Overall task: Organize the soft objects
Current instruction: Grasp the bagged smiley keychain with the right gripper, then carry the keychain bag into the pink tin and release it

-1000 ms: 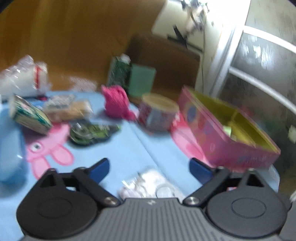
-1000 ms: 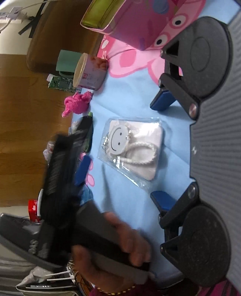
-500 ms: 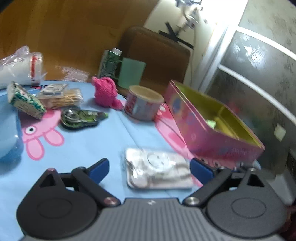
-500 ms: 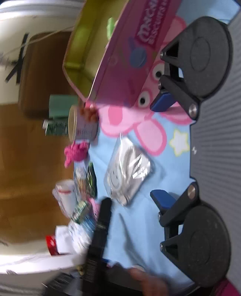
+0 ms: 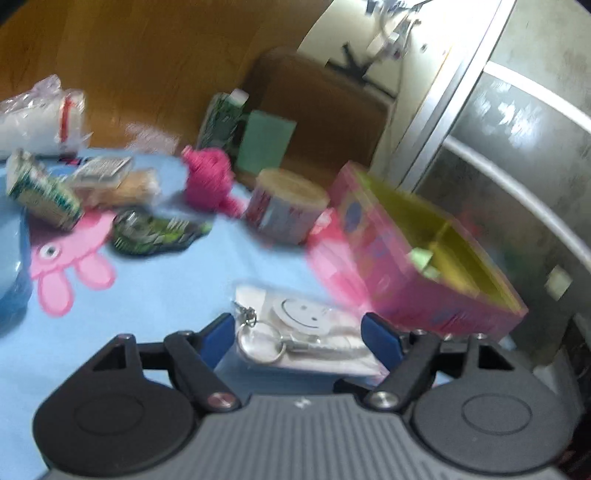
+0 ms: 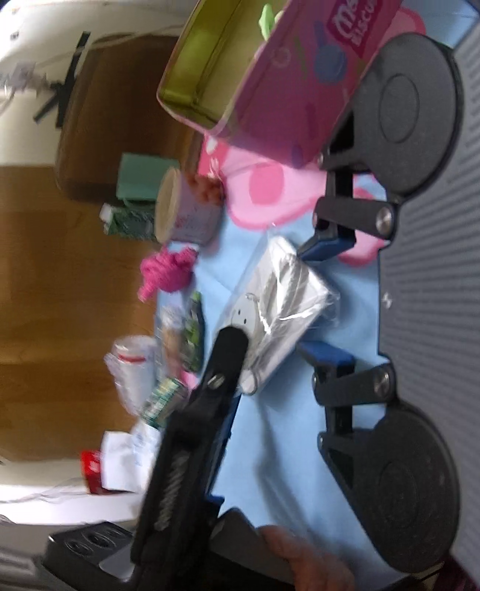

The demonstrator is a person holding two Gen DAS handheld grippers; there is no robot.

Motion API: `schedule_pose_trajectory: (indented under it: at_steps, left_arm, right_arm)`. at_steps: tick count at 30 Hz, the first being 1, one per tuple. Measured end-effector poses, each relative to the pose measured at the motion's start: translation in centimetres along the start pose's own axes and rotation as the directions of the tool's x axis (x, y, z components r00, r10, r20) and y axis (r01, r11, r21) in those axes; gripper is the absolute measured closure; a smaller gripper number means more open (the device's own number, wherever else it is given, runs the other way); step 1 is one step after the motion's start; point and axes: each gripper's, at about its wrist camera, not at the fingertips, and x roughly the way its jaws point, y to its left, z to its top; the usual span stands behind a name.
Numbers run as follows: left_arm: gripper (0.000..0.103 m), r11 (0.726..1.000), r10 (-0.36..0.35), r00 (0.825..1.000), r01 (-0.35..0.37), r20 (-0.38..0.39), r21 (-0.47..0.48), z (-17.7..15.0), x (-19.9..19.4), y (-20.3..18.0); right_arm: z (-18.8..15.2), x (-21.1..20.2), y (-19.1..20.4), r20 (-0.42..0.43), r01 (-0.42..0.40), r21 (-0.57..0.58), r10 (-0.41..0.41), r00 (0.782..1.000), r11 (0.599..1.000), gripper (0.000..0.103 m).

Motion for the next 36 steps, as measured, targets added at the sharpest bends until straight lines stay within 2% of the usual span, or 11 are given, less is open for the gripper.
schedule_pose_trajectory:
  at_steps: [5,10,14,18,21,22,26,29,33,36]
  left_arm:
    - [0.026,0.993,-0.029,0.997,0.021,0.073,0.116,2.8,0.2,-3.9]
    - [0.026,0.977,-0.118,0.988,0.098,0.097,0.188,5.6,2.1,-7.7]
    - [0.026,0.953,-0.172,0.983,0.15,0.063,0.262,6.5,5.6,-11.6]
    - [0.021,0.937,-0.196,0.981,0.188,-0.002,0.294,6.2,9.9,-14.3]
    - [0.019,0.941,-0.152,0.988,0.146,-0.006,0.307,5.5,11.6,-15.1]
    - [0.019,0.941,-0.152,0.988,0.148,-0.01,0.304,5.2,11.5,-14.9]
    - [0.019,0.938,-0.136,0.991,0.126,0.009,0.323,4.4,9.8,-13.7]
    - [0.013,0.938,-0.101,0.994,0.079,0.048,0.337,3.4,7.1,-11.3]
    - [0.013,0.942,0.017,0.997,-0.043,0.078,0.333,1.8,4.0,-6.8]
    - [0.013,0.948,0.121,0.989,-0.14,0.085,0.284,1.1,2.2,-2.8]
  right_arm:
    - [1.3,-2.2,-1.3,0.115,0.073,0.032,-0.076,0.99,0.997,0.053]
    - [2.6,-4.3,-4.0,0.2,0.168,0.089,-0.183,0.962,0.982,0.053]
    - [2.5,-5.7,-6.9,0.228,0.268,0.154,-0.298,0.927,0.951,0.053]
    - [1.5,-6.2,-10.0,0.192,0.359,0.222,-0.402,0.895,0.907,0.051]
    - [0.4,-6.0,-11.4,0.153,0.48,0.254,-0.525,0.837,0.84,0.047]
    - [0.2,-6.1,-12.1,0.143,0.492,0.269,-0.54,0.83,0.828,0.047]
    - [-0.9,-7.3,-13.2,0.149,0.47,0.348,-0.543,0.826,0.811,0.047]
    - [-0.6,-7.4,-12.8,0.182,0.441,0.359,-0.525,0.831,0.822,0.046]
    - [0.6,-6.4,-10.9,0.232,0.379,0.31,-0.456,0.859,0.872,0.045]
    - [1.6,-5.1,-8.6,0.251,0.318,0.254,-0.379,0.89,0.914,0.044]
